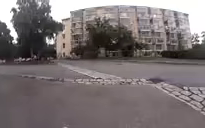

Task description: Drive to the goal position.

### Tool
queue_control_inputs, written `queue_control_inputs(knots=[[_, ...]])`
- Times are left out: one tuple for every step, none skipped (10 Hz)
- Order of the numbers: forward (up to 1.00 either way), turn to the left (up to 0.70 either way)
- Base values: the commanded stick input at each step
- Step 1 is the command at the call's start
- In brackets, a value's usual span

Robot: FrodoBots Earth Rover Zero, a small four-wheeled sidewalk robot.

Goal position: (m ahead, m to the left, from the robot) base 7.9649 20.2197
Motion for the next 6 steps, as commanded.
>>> queue_control_inputs(knots=[[0.7,0.0],[0.7,0.0],[0.7,0.0],[0.7,0.0],[0.7,0.0],[0.7,0.0]])
